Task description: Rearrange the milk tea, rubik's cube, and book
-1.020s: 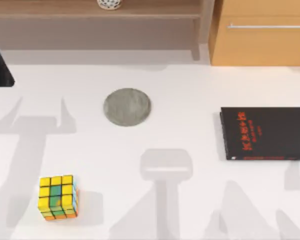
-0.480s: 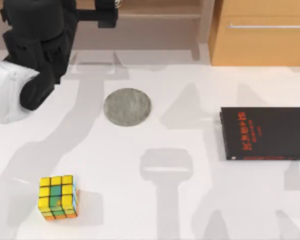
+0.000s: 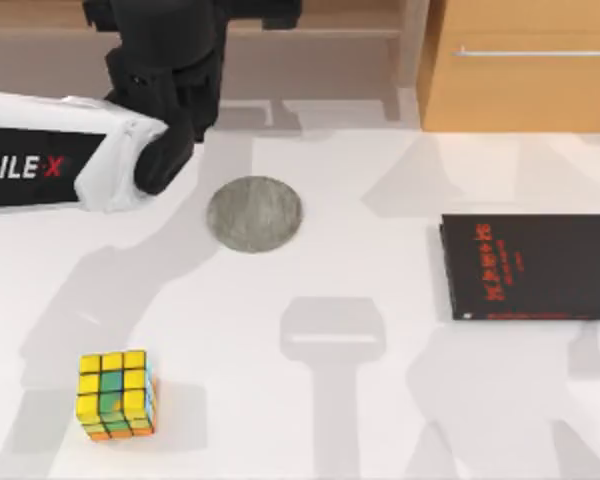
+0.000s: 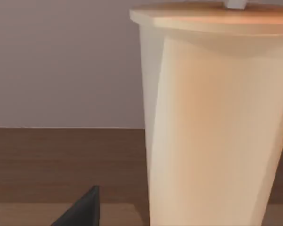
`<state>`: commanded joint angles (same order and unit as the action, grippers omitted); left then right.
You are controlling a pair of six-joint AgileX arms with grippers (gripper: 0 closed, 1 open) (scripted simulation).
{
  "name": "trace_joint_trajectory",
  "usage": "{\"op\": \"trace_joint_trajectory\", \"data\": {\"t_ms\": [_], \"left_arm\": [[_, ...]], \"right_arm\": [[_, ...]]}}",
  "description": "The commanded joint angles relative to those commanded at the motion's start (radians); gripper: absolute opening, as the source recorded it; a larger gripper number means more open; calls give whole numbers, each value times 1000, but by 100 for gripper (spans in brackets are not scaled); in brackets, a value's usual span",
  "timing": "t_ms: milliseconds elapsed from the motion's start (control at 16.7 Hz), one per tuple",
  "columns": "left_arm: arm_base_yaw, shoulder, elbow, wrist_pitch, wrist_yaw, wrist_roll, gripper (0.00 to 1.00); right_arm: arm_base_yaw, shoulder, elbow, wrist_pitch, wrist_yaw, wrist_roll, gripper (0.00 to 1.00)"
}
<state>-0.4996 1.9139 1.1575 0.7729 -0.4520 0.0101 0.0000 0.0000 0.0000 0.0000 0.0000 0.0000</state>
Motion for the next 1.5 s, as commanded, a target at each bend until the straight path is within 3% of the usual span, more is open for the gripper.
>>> {"op": "trace_joint_trajectory", "data": {"t_ms": [300,840,1140,1500], "left_arm": [[7,8,12,-7,6,-1,100],[67,230,353,-124,70,-3,100],[73,248,380,-135,77,-3,100],[73,248,380,-135,77,-3,55]], "right_arm": [[0,0,0,0,0,0,100],[0,0,0,0,0,0,100],[0,0,0,0,0,0,100],[0,0,0,0,0,0,100]]}}
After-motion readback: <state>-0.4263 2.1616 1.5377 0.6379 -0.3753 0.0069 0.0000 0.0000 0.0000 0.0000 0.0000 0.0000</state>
